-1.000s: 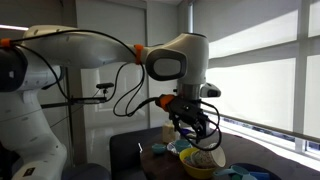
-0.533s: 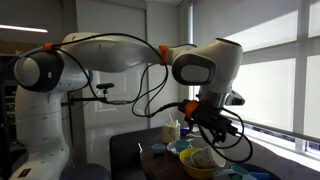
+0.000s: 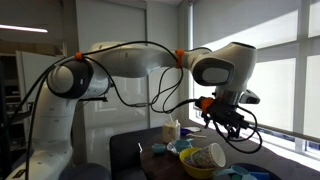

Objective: Remove the stacked coffee cups from the bowl and put them on the table

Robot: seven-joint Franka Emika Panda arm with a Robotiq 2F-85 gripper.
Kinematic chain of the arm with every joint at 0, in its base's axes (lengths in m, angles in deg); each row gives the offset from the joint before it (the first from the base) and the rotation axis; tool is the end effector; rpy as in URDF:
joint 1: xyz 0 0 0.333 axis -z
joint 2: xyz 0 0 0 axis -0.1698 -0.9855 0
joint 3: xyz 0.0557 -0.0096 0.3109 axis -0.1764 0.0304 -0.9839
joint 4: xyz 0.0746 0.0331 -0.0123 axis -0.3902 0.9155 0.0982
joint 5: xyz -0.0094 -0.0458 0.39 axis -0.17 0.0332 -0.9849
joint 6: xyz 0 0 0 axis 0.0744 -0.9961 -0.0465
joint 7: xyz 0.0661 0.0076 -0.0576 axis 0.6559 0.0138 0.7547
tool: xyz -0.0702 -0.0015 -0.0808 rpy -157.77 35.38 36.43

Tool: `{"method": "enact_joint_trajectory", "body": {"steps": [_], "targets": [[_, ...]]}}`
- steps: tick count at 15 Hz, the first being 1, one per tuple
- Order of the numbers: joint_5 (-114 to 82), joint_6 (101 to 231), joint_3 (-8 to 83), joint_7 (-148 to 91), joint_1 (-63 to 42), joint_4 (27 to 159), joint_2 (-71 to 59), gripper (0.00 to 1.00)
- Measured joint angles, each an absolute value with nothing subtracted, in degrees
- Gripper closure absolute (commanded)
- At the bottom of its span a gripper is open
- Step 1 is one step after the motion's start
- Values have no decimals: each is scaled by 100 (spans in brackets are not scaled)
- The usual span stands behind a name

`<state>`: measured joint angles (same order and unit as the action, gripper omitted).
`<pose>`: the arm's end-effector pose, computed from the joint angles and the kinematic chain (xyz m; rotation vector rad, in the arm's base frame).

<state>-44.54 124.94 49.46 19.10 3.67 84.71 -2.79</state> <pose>0.5724 -0.2540 0.5539 -2.7770 -0.2770 -0.2548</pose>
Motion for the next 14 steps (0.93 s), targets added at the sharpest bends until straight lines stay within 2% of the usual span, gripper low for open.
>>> {"method": "enact_joint_trajectory", "body": {"steps": [5,7,8,14], "targets": [[-4362,11822,4637,1640,578,8045,-787,0],[-4321,11607,4564,1631,662,7966,-973,13],[-4322,11575,4521,1632,708,7956,-1049,25],[-4344,11365,4203,1701,861,7912,-1225,66]]}}
